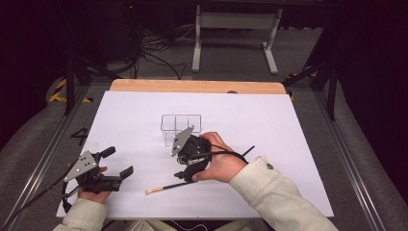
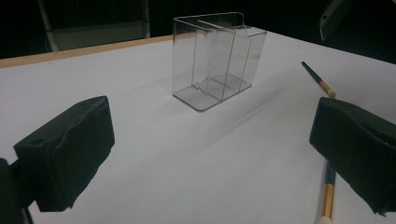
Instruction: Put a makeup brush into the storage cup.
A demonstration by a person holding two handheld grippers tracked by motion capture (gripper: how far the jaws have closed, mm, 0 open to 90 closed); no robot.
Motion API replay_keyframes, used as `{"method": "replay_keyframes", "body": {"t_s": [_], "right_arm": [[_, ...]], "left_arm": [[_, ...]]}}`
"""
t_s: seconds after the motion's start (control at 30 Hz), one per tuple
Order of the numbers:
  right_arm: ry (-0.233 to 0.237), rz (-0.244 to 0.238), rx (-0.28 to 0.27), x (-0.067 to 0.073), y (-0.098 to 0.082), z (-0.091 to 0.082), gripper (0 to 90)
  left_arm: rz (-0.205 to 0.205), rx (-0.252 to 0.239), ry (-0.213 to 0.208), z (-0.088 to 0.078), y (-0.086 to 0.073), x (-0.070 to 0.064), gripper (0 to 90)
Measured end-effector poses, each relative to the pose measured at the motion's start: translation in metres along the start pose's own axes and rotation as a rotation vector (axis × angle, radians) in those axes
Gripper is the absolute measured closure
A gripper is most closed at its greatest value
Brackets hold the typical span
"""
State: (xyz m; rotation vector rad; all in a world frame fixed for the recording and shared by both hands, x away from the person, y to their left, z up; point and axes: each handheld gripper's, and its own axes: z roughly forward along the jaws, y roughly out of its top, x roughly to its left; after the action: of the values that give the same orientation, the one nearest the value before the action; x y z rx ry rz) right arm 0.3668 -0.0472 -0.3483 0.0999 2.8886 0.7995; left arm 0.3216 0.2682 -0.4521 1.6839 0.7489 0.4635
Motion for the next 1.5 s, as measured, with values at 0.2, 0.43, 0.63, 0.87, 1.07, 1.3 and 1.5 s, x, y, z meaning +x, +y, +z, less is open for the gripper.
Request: {"method": "replay_keyframes", "body": {"t_s": [0.2, 0.43, 0.63, 0.87, 1.07, 1.3, 1.5], "right_arm": [[0.066, -0.006, 0.051, -0.002, 0.005, 0.017, 32.0], [0.115, 0.0, 0.129, -0.002, 0.008, 0.035, 37.2], [0.142, -0.005, 0.162, 0.0, 0.008, 0.048, 39.3], [0.169, -0.004, 0.199, 0.002, 0.009, 0.062, 41.2], [0.189, -0.02, 0.234, 0.005, 0.008, 0.074, 42.5], [0.205, -0.018, 0.26, 0.007, 0.008, 0.08, 47.7], [0.212, -0.032, 0.288, 0.009, 0.009, 0.086, 51.9]], "left_arm": [[0.004, 0.004, 0.001, -0.002, -0.001, 0.0, 0.6], [0.004, 0.011, -0.003, -0.002, -0.001, 0.0, 0.9], [0.004, 0.009, -0.009, -0.001, -0.001, 0.0, 1.1], [0.0, 0.011, -0.012, -0.001, -0.001, 0.0, 1.3], [0.006, 0.009, -0.013, -0.001, -0.001, 0.0, 1.2], [0.005, 0.011, -0.012, -0.001, -0.001, 0.0, 1.2], [0.002, 0.009, -0.012, -0.001, -0.001, 0.0, 1.2]]}}
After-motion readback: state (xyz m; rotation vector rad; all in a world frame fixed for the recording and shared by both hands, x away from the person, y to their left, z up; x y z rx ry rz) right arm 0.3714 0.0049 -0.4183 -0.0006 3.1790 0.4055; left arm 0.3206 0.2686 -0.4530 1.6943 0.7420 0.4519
